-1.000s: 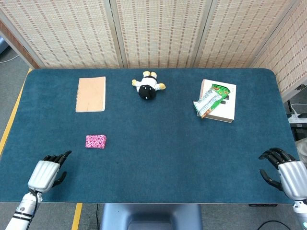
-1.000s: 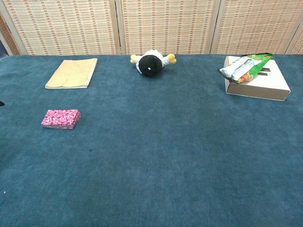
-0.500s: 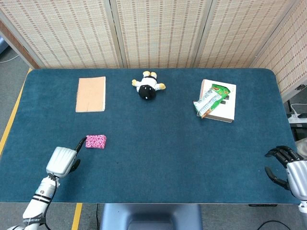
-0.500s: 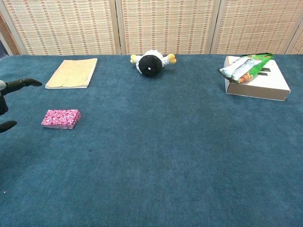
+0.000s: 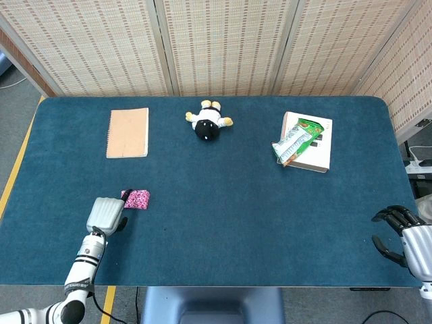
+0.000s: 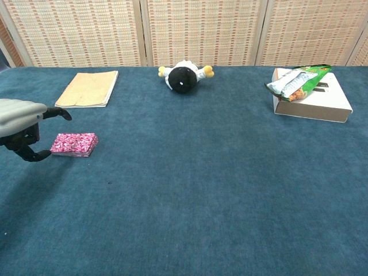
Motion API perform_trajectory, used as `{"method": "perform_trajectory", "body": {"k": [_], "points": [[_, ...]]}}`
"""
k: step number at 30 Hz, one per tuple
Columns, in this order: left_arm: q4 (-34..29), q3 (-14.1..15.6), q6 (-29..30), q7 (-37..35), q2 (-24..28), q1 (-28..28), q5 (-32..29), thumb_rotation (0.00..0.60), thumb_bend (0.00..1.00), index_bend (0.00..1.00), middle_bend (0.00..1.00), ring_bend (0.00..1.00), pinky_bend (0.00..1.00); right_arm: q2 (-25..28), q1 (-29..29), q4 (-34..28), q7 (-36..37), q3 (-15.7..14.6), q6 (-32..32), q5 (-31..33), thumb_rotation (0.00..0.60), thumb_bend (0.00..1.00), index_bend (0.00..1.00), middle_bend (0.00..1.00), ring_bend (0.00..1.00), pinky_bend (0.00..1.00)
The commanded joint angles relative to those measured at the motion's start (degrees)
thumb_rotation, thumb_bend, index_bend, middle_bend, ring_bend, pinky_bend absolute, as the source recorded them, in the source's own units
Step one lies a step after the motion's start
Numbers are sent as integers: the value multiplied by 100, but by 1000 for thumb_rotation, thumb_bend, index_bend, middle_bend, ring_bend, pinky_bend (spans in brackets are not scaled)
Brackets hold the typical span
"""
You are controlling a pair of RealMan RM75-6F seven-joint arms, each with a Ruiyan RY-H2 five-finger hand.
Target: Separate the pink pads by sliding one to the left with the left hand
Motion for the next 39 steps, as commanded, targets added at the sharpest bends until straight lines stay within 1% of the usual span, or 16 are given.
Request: {"method": "perform_trajectory", "body": {"k": [1, 3, 6, 14, 21, 25, 30, 39], "points": [[76, -368, 597, 678, -677, -422, -1043, 600, 365, 147, 1000, 1000, 1000, 7, 6, -5, -7, -8, -24, -5, 600, 232, 436, 365, 253, 487], [154, -470, 738, 696, -857, -519, -1290, 600, 366, 147, 1000, 1000, 1000, 13, 14, -10, -17, -15, -50, -12, 600, 233, 437, 365, 253, 487], [255, -518, 881, 739, -1048, -641, -1504, 600, 367, 146, 1000, 1000, 1000, 17, 23, -21, -43, -23, -86, -12, 600, 233, 440, 365, 253, 487], [565, -494, 1091, 808, -1403, -902, -1714, 600, 367, 147, 1000, 1000, 1000, 49, 30, -41, -39, -48, -136, -29, 600, 232, 441, 365, 253, 487], [916, -513, 1189, 842, -1575, -1021, -1974, 600, 369, 179, 1000, 1000, 1000, 73, 35, -54, -10, -49, -155, -24, 600, 233, 441, 365, 253, 487], [1195, -515, 1310, 826, -1727, -1063, -2017, 600, 370, 208, 1000, 1000, 1000, 78, 31, -57, -9, -60, -155, -41, 600, 233, 441, 365, 253, 487], [1306, -544, 1298, 776, -1815, -1083, -2121, 600, 367, 212, 1000, 1000, 1000, 78, 39, -64, -17, -57, -179, -29, 600, 232, 442, 365, 253, 487], [1588, -528, 1315, 571, -2044, -1125, -1998, 600, 367, 219, 1000, 1000, 1000, 98, 42, -80, -6, -68, -199, -38, 600, 233, 444, 365, 253, 487]]}}
